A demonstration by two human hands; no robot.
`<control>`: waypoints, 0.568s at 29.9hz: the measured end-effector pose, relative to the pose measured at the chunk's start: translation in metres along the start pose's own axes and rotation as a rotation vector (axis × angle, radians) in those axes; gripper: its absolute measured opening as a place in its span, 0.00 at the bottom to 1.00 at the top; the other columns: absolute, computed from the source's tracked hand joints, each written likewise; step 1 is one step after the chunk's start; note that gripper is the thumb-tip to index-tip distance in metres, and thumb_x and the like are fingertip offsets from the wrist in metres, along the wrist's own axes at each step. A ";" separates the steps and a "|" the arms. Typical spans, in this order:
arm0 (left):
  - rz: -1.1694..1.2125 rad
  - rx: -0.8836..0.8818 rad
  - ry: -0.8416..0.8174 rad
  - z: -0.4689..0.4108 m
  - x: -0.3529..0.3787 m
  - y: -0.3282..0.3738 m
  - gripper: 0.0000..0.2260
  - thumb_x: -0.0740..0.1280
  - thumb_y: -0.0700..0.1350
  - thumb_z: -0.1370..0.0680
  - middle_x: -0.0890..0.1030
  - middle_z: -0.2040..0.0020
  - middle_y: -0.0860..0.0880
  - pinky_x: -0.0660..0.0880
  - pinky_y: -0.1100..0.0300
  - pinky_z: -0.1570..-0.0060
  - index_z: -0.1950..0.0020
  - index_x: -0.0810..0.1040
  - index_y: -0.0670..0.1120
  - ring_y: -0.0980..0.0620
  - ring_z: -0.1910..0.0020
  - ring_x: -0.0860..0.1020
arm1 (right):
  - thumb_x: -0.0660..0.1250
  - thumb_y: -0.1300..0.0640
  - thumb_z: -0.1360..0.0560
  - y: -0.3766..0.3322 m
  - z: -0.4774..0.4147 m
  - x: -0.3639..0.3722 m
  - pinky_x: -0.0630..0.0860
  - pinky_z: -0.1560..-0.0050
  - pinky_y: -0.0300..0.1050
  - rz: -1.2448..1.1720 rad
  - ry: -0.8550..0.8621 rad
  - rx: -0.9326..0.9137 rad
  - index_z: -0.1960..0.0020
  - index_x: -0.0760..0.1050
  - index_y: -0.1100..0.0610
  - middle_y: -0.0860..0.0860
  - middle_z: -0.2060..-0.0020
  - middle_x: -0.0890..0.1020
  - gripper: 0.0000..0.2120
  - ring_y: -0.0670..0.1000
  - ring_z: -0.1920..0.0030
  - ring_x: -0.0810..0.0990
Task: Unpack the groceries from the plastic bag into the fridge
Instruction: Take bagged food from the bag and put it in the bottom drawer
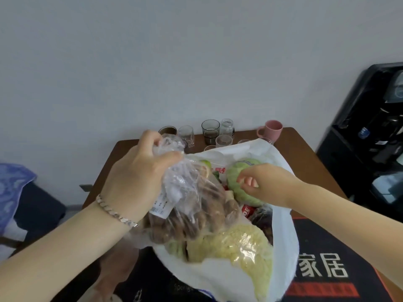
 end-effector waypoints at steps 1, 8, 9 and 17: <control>0.073 -0.095 0.017 0.000 0.005 -0.005 0.14 0.64 0.35 0.30 0.76 0.54 0.38 0.69 0.59 0.78 0.47 0.79 0.42 0.52 0.70 0.66 | 0.58 0.54 0.22 -0.002 -0.001 0.002 0.76 0.46 0.46 0.011 0.003 -0.004 0.45 0.78 0.52 0.46 0.53 0.81 0.12 0.50 0.50 0.79; 0.156 -0.112 -0.263 0.038 0.075 -0.020 0.14 0.60 0.48 0.27 0.66 0.43 0.44 0.71 0.61 0.57 0.47 0.76 0.43 0.49 0.51 0.72 | 0.60 0.53 0.22 0.001 -0.006 0.030 0.76 0.47 0.44 -0.010 -0.084 0.032 0.41 0.76 0.51 0.47 0.50 0.81 0.12 0.49 0.48 0.78; 0.162 -0.099 -0.290 0.040 0.076 -0.018 0.22 0.54 0.56 0.30 0.65 0.43 0.46 0.68 0.62 0.55 0.46 0.74 0.44 0.51 0.54 0.71 | 0.60 0.54 0.22 0.002 -0.007 0.035 0.75 0.47 0.44 -0.008 -0.100 0.038 0.41 0.76 0.52 0.48 0.48 0.81 0.12 0.50 0.47 0.78; 0.114 -0.111 -0.382 0.031 0.081 -0.024 0.08 0.59 0.48 0.21 0.63 0.44 0.49 0.67 0.65 0.59 0.54 0.73 0.46 0.52 0.59 0.69 | 0.67 0.55 0.25 -0.009 -0.060 0.077 0.64 0.35 0.43 0.142 -0.203 -0.081 0.26 0.60 0.56 0.54 0.31 0.68 0.30 0.54 0.32 0.68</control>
Point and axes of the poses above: each hand's wrist, its own z-axis away from the middle knuckle, its own x-axis out of the palm, y = z × x, the point moved 4 cm from there along -z, towards the middle knuckle
